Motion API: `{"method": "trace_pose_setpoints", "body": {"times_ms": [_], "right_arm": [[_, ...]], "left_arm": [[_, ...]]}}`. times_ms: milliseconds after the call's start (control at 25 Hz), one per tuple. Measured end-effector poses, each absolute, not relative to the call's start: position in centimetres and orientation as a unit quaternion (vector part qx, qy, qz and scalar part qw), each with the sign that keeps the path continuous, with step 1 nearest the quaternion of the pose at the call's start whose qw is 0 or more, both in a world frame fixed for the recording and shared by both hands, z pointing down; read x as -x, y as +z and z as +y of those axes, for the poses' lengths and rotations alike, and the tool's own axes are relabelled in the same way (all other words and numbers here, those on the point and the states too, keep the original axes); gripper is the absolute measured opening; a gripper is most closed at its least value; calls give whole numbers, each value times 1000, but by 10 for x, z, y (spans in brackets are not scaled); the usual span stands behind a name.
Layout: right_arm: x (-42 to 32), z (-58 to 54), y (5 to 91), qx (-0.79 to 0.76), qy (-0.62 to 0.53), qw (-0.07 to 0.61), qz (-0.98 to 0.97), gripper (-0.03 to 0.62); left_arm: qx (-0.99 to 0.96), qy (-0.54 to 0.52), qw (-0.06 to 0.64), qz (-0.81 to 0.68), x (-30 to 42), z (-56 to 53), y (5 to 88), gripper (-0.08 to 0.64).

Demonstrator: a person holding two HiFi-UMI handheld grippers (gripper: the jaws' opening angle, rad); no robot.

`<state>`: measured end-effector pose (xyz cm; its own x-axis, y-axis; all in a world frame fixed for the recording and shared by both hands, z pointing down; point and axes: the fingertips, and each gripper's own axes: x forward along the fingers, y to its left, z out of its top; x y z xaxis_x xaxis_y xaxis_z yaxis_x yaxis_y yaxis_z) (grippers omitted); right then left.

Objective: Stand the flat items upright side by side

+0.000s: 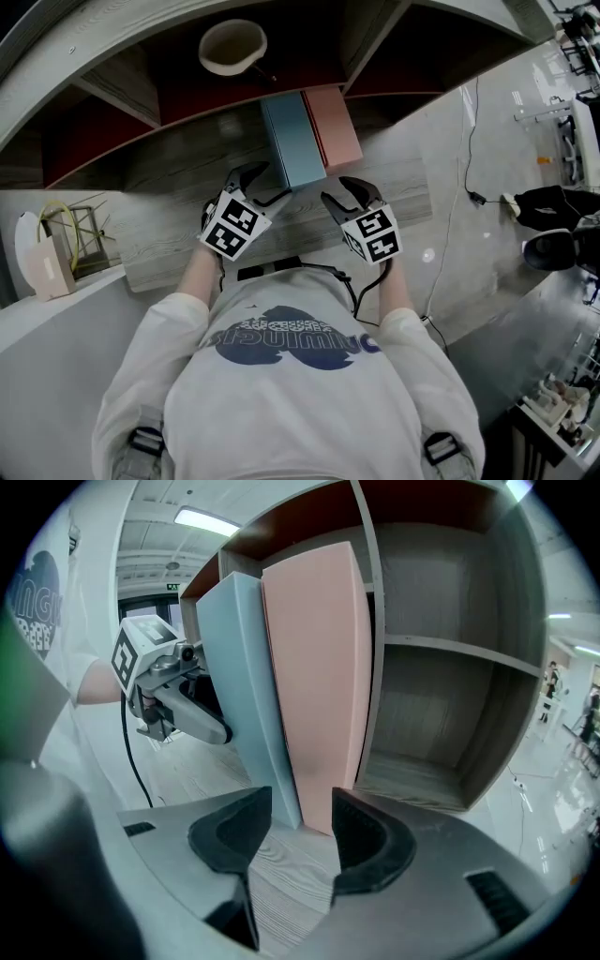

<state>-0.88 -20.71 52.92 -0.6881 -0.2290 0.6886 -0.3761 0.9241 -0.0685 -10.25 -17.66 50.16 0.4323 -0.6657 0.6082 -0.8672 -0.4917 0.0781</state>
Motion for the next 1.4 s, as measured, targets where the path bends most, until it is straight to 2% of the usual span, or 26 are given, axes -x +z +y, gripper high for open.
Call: {"method": "trace_pose_setpoints", "body": {"times_ms": [1400], "right_arm": [[24, -248, 527, -99, 74, 350, -928, 212]], "left_arm": [[-770, 269, 208, -540, 116, -193, 503, 313]]}}
